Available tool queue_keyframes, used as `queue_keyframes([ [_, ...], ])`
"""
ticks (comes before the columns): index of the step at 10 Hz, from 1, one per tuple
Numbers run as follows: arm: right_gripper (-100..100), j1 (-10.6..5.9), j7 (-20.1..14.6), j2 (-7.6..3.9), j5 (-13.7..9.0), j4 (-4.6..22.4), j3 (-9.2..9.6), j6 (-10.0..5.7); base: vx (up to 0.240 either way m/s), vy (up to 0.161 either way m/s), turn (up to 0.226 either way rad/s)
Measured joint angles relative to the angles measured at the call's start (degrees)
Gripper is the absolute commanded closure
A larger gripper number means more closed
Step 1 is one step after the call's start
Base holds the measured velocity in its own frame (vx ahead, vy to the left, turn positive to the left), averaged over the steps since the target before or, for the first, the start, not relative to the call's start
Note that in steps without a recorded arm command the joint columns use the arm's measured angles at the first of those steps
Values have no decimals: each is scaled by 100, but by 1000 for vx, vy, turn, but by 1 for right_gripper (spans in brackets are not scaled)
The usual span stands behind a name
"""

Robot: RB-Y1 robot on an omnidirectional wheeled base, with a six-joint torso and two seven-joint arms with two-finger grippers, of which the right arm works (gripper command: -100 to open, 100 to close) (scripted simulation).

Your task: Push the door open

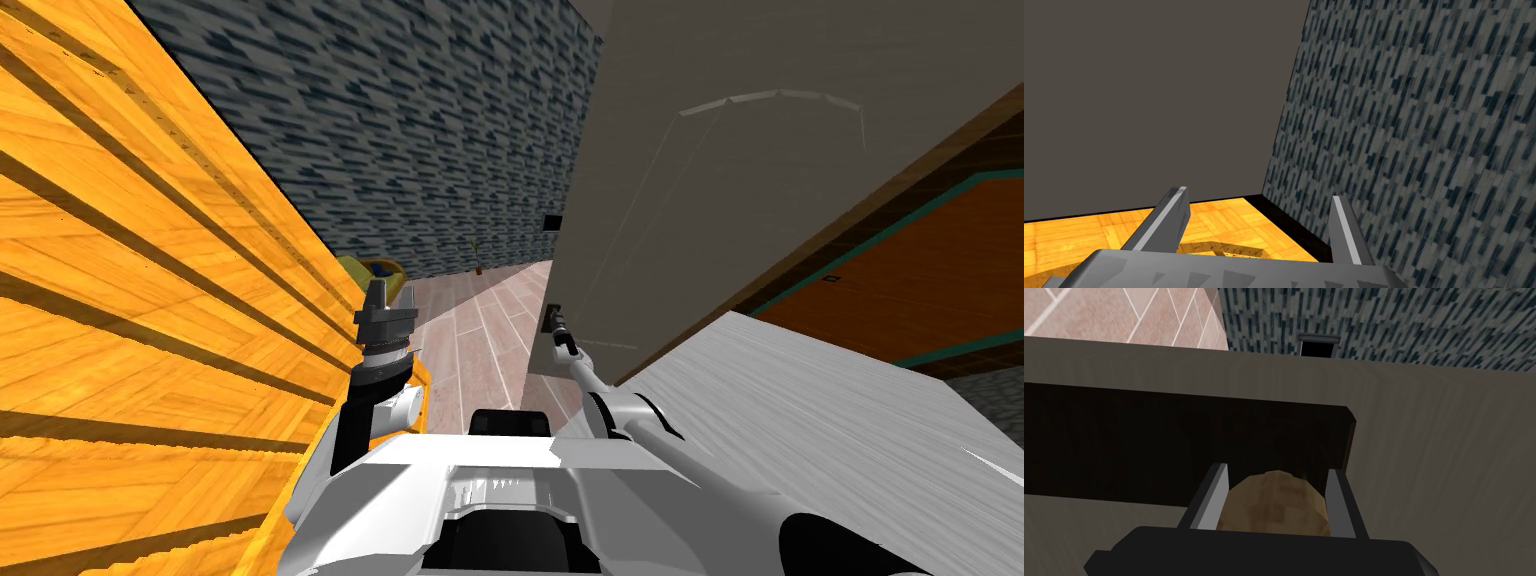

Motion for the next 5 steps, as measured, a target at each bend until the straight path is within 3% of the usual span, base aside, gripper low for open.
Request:
queue_keyframes([
  [1, 100, 71, 3, -28, -19, -100, -44, 47, 193, 108, -95],
  [2, 100, -52, 42, -50, -48, 204, -118, -76, 100, 73, -29],
  [3, 100, 0, 49, -73, -60, 89, -144, -36, 141, 89, -60],
  [4, 100, -8, 58, -103, -80, 139, -192, -54, 190, 138, -81],
  [5, 100, -192, 81, -166, -118, 567, -277, -259, 137, 94, -45],
])
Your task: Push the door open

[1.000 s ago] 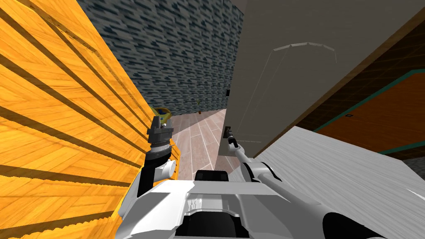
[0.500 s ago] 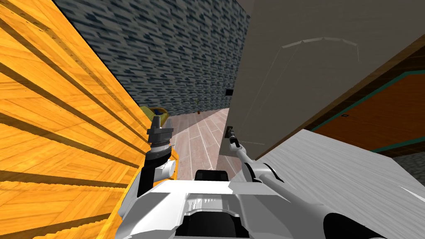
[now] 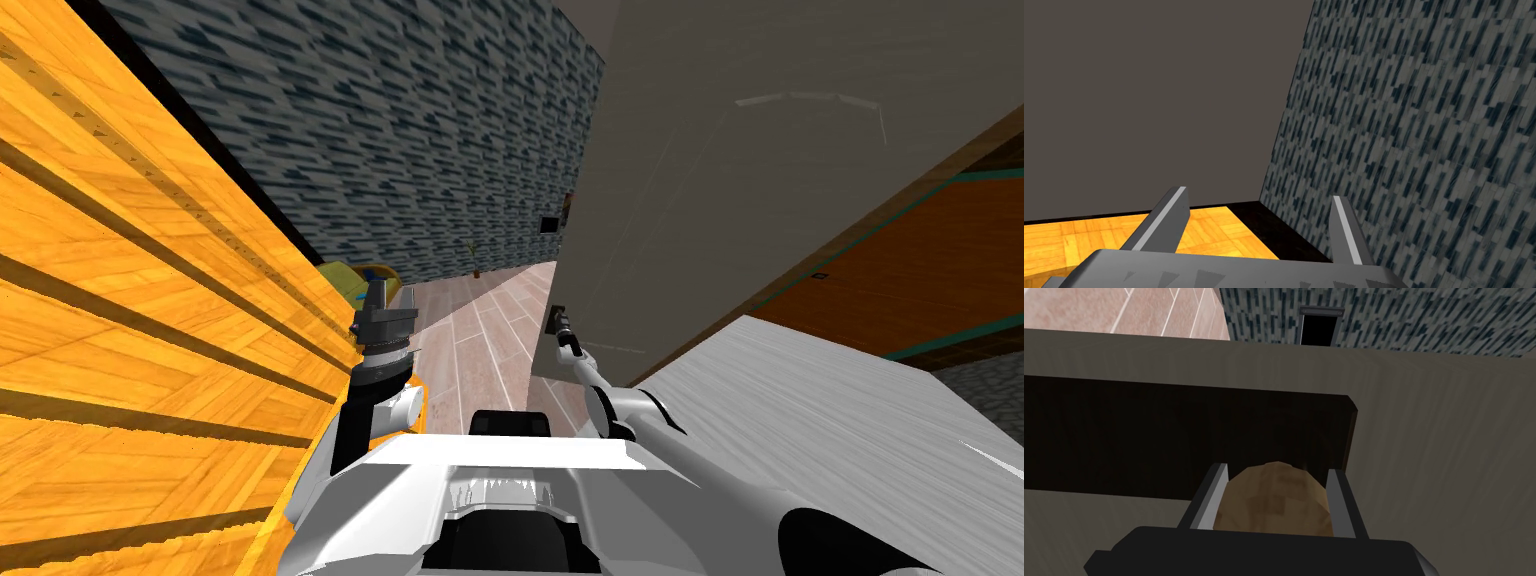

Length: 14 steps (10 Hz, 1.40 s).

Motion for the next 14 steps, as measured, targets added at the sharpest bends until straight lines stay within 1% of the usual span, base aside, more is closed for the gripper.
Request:
queue_keyframes([
  [1, 100, 121, 23, -6, -11, -188, -37, 85, 44, 18, -14],
  [2, 100, 153, 22, -19, -14, -302, -43, 161, -9, -23, 20],
  [3, 100, 195, 29, -4, -12, -428, -45, 187, 94, 51, -32],
  [4, 100, 141, 62, -13, -35, -302, -101, 152, 141, 105, -77],
  [5, 100, 178, 71, -27, -48, -291, -129, 127, 80, 70, -40],
  [6, 100, 233, 72, -39, -56, -419, -148, 197, 130, 85, -33],
  [8, 100, 345, 104, -75, -91, -564, -237, 270, 168, 120, -71],
  [9, 100, 342, 92, -137, -111, -548, -274, 279, 181, 109, -84],
  [10, 100, 293, 136, -157, -137, -477, -353, 262, 193, 79, -44],
  [11, 100, 224, 148, -203, -165, -337, -408, 207, 125, 51, -15],
  [12, 100, 284, 159, -205, -177, -496, -439, 263, 155, 84, -46],
  [13, 100, 274, 171, -236, -191, -478, -475, 271, 158, 105, -60],
  [14, 100, 290, 194, -258, -208, -465, -524, 248, 143, 106, -66],
])
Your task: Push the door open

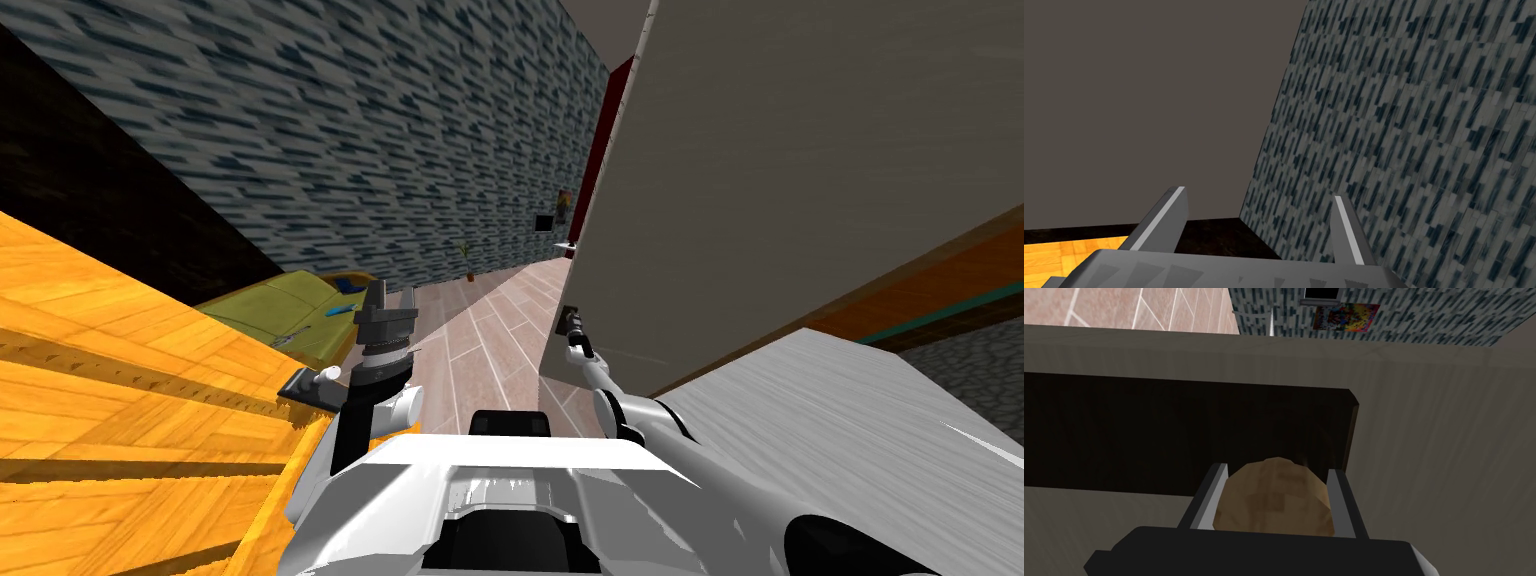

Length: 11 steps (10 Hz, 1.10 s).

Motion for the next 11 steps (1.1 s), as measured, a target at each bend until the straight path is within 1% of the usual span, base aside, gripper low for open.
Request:
queue_keyframes([
  [1, 100, -31, 15, -40, -20, 80, -47, -25, 65, 44, -40],
  [2, 100, -36, 15, -56, -27, 89, -62, -34, 98, 45, -50],
  [4, 100, -27, 51, -81, -53, 166, -131, -52, 173, 54, -49],
  [5, 100, -40, 60, -102, -70, 269, -166, -97, 124, 23, -7],
  [6, 100, -7, 50, -120, -80, 197, -183, -84, 116, 42, -33],
  [7, 100, -27, 69, -145, -99, 200, -231, -79, 185, 65, -59],
  [8, 100, 12, 85, -166, -118, 177, -276, -78, 192, 74, -64],
  [9, 100, -12, 90, -211, -137, 251, -318, -97, 177, 74, -57],
  [10, 100, 15, 137, -215, -163, 195, -390, -77, 175, 75, -63],
  [11, 100, 85, 180, -216, -187, 64, -452, -17, 182, 67, -51],
])
